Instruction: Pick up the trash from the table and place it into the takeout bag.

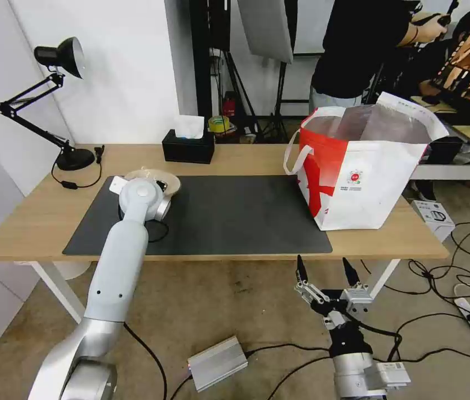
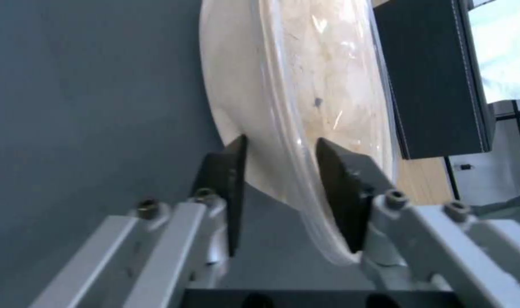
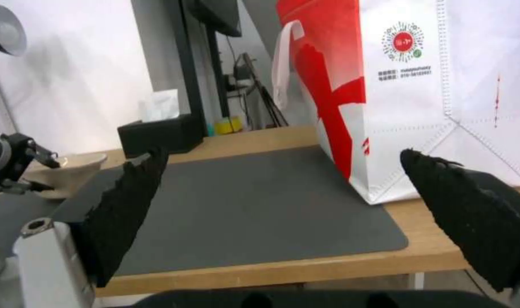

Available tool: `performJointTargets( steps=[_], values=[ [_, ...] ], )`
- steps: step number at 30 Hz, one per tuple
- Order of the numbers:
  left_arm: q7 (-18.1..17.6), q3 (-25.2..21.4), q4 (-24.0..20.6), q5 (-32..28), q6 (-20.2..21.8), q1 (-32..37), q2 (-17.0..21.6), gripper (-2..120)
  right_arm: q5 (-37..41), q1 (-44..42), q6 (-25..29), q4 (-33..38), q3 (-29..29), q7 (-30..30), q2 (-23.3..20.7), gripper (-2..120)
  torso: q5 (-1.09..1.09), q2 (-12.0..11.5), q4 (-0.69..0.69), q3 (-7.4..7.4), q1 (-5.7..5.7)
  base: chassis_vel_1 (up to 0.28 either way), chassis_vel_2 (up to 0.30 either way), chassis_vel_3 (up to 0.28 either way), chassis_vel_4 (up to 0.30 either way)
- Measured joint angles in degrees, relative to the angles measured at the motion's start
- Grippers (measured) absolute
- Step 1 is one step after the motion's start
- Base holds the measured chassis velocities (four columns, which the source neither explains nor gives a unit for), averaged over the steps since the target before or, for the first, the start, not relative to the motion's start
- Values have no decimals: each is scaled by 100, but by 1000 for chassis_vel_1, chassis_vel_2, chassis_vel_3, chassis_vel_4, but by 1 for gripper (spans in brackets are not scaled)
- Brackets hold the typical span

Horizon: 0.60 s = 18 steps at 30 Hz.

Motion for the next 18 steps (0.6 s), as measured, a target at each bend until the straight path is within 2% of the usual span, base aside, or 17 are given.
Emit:
performJointTargets(
  steps=[3, 4, 7, 18],
  values=[
    [0, 3, -100, -20, -1, 30, 12, 13, 0, 0, 0, 0, 0, 0, 0, 100, 0, 0, 0, 0, 0, 0, 0, 0, 0],
    [0, 3, -100, -20, -1, 30, 12, 13, 0, 0, 0, 0, 0, 0, 0, 100, 0, 0, 0, 0, 0, 0, 0, 0, 0],
    [-2, -7, -173, -30, -5, 65, 18, 1, 0, 0, 0, 0, 0, 0, 0, 100, 0, 0, 0, 0, 0, 0, 0, 0, 0],
    [1, -27, -245, 15, -14, 208, 15, 0, 0, 0, 0, 0, 0, 0, 0, 100, 0, 0, 0, 0, 0, 0, 0, 0, 0]
  ],
)
